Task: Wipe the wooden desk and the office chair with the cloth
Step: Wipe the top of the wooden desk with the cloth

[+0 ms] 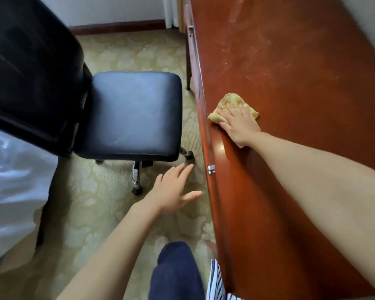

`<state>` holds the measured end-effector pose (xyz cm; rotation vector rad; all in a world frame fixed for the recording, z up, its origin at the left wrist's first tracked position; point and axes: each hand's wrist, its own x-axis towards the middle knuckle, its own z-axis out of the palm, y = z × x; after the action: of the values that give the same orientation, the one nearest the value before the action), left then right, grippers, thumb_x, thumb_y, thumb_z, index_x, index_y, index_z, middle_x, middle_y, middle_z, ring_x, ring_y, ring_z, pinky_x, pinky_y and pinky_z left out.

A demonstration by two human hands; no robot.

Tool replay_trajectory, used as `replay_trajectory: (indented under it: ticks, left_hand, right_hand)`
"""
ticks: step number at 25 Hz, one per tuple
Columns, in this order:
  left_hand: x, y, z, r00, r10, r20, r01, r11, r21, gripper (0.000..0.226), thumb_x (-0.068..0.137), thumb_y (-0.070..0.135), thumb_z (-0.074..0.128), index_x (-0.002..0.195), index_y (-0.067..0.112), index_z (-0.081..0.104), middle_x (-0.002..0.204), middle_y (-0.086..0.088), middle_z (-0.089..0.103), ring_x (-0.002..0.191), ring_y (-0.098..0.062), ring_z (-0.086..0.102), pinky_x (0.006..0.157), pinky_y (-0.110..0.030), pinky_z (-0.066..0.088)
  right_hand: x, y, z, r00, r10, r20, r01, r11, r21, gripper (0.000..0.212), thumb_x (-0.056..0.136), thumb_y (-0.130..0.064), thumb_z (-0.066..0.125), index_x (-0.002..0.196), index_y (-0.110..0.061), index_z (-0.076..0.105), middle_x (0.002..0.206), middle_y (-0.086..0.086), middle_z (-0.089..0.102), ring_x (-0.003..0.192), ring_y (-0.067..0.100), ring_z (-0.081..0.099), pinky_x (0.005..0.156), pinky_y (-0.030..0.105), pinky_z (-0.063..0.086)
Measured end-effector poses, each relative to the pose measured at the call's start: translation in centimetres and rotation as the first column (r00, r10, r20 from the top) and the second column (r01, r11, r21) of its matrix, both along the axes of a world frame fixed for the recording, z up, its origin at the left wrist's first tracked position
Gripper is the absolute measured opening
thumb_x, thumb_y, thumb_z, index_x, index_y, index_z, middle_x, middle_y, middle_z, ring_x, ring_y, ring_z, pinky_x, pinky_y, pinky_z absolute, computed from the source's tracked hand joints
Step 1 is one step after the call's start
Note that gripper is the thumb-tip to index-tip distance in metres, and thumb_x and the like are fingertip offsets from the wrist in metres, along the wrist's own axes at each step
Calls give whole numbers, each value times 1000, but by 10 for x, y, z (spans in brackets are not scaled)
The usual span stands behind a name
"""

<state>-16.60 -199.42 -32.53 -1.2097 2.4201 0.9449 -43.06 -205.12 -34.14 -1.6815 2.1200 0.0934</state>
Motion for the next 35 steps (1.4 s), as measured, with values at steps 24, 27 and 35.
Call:
replay_trajectory:
  ticks: [24, 27, 35]
  left_hand:
    - [-139, -214, 15, 914, -391, 109, 405, 866, -294, 84, 90, 58, 45, 151, 21, 1, 159, -1, -14, 145, -28, -12, 113, -55, 1]
    - [-174, -243, 15, 912, -389, 131, 410, 865, -289, 98, 82, 63, 54, 151, 21, -1, 158, 0, -16, 145, -27, -13, 113, -55, 1]
    - [-185, -298, 8, 887, -378, 265, 432, 883, -185, 139, 60, 72, 68, 147, 4, -16, 155, -12, -23, 144, -24, -18, 114, -52, 0]
  right_hand:
    - [-32, 21, -11, 976, -165, -142, 149, 982, -113, 53, 99, -49, 23, 149, -41, 5, 159, -9, 3, 146, 19, -6, 117, 39, -1]
    - [-81, -7, -11, 952, -264, -156, 251, 963, -97, 54, 99, -49, 22, 149, -40, 3, 159, -7, 2, 146, 22, -6, 117, 41, 2]
    - [-151, -88, -6, 758, -651, -54, 651, 759, -7, 51, 102, -44, 16, 150, -39, 0, 159, -6, -9, 144, 27, -17, 116, 49, -6]
